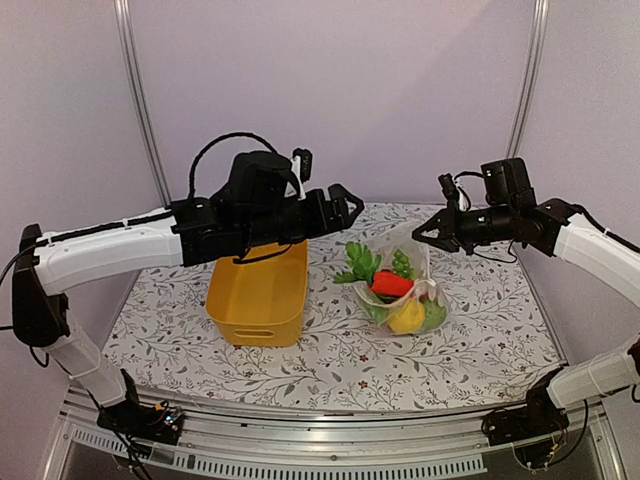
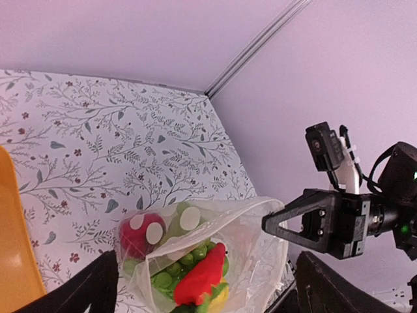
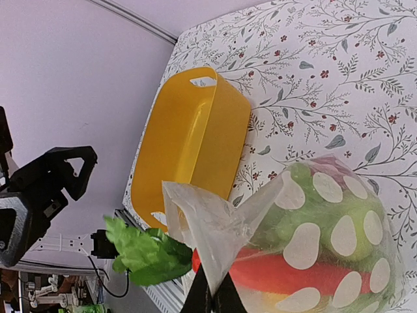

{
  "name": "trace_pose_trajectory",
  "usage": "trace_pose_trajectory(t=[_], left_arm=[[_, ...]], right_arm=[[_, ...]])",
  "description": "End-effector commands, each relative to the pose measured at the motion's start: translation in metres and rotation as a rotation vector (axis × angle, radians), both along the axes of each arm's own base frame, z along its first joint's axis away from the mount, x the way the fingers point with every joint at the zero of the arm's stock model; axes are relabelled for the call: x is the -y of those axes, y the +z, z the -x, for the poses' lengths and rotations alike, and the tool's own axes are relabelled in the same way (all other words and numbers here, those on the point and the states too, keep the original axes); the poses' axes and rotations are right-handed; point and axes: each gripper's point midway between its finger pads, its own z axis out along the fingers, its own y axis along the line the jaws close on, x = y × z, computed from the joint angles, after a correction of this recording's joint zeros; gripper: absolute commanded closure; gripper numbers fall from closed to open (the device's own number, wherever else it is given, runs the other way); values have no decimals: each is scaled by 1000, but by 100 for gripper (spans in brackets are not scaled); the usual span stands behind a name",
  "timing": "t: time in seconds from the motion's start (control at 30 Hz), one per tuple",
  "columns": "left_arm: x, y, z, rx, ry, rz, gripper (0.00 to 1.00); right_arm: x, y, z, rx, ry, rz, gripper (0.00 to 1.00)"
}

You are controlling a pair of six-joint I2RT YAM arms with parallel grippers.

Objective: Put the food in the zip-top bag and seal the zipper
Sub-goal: Adjust the zipper food storage bag at the center of the board.

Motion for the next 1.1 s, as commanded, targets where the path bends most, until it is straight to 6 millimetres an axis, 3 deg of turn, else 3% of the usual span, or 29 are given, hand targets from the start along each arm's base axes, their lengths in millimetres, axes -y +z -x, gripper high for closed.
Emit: trace_pose_trajectory(t=[0.0,0.1,0.2,0.33,0.43,0.67,0.8,0.9,1.07], left_arm=[[-2,-91,23,-110,-150,-194,15],[-4,-114,33,-188,-166,-198,26],[1,-116,44,-202,-223,-133,35],[2,-128,44,-237,-219,-125,43],[9,-131,38,-251,-229,-60,53],[25,-140,15,-259,-217,-3,56],[29,-149,4,-314,-199,5,79],[26,-129,-3,-260,-177,-18,88],[23,-55,-4,-56,-165,-82,99]], right_arm=[[-7,9,-3,41,15,-63,100],[-8,7,-2,31,16,-69,100],[-7,10,-1,35,20,-67,100],[-6,10,1,36,21,-64,100],[-9,10,2,27,39,-70,100],[-12,13,-1,25,52,-53,100],[-9,10,-2,20,45,-34,100],[-5,5,0,-3,46,14,100],[15,-8,6,0,43,189,100]])
